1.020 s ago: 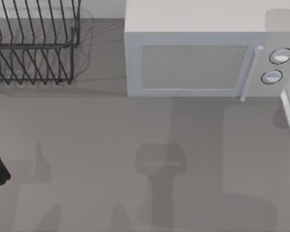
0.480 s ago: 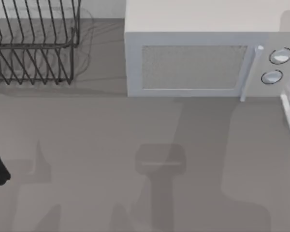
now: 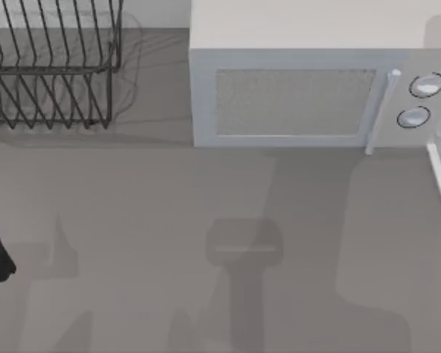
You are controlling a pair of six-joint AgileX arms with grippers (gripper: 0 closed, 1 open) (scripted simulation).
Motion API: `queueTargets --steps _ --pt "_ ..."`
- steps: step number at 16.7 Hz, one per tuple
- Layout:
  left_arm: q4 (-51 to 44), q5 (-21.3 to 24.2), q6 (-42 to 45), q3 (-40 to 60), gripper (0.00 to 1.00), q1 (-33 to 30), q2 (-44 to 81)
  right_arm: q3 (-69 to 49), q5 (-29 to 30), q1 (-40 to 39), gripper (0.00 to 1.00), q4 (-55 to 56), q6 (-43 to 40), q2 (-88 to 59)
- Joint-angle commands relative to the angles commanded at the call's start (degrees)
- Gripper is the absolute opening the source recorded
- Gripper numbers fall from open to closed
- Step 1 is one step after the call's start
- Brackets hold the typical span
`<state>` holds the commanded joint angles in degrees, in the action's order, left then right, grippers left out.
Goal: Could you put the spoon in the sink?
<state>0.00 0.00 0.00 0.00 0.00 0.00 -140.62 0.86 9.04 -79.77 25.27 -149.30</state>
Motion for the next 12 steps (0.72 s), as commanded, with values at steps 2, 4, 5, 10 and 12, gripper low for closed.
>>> queueTargets --steps 2,4,5,10,12 --pt "0.0 0.0 0.0 0.0 1.0 0.0 0.0 0.0 0.0 0.0 0.68 0.0 0.0 0.0" --pt "0.0 0.0 0.0 0.0 1.0 0.0 0.0 0.0 0.0 0.0 0.83 0.0 0.0 0.0" --pt "0.0 0.0 0.0 0.0 1.0 0.0 0.0 0.0 0.0 0.0 0.9 0.0 0.0 0.0" --pt "0.0 0.0 0.0 0.0 1.0 0.0 0.0 0.0 0.0 0.0 1.0 0.0 0.0 0.0" --pt "0.0 0.0 0.0 0.0 1.0 0.0 0.0 0.0 0.0 0.0 1.0 0.0 0.0 0.0"
